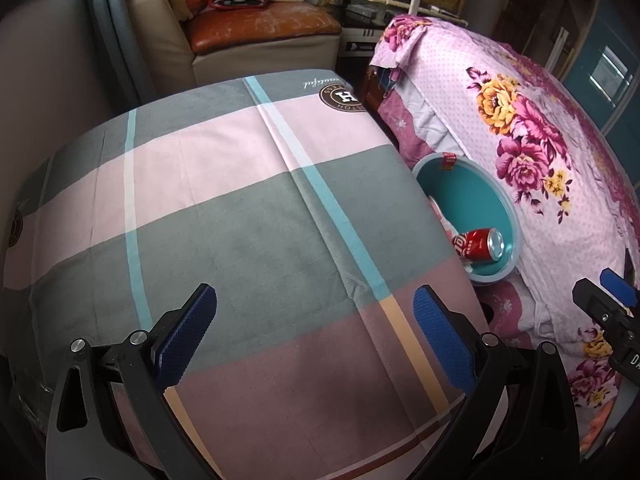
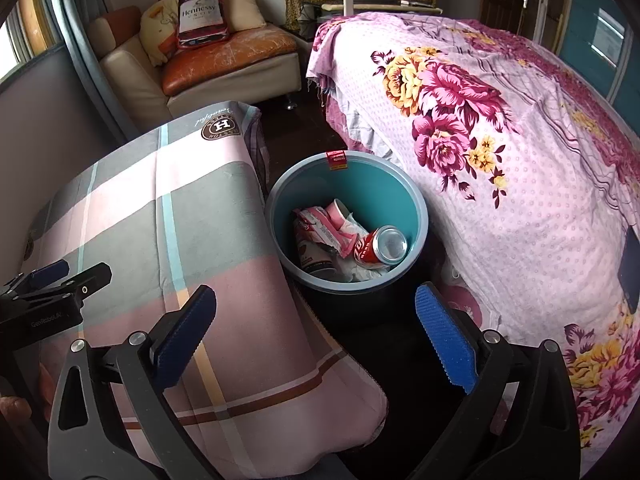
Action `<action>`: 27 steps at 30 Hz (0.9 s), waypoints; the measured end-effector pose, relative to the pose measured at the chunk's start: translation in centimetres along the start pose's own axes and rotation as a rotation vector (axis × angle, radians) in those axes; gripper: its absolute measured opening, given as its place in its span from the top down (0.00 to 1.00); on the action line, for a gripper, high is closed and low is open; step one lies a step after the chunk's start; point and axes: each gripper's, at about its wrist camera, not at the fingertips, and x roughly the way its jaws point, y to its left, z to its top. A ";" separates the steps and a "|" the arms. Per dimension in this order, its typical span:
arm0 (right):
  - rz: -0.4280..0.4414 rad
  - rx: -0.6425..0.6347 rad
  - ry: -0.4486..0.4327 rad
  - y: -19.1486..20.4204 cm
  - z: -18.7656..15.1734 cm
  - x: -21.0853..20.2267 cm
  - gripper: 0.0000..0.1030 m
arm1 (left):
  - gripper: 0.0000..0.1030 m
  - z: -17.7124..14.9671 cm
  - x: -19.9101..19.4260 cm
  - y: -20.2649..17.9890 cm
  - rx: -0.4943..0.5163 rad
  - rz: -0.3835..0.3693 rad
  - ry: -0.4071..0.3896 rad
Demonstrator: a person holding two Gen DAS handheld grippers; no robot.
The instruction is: Collect trash
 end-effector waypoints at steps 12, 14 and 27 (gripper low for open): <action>-0.011 -0.032 0.021 0.8 -0.7 0.9 0.07 | 0.04 -1.0 -0.3 0.8 -0.036 0.014 -0.034; -0.010 -0.033 0.027 0.9 -0.8 1.2 0.07 | 0.04 -1.0 -0.3 0.9 -0.039 0.020 -0.039; -0.008 -0.024 0.068 0.8 -0.8 3.4 0.07 | 0.04 -0.9 0.3 1.2 -0.026 0.040 -0.042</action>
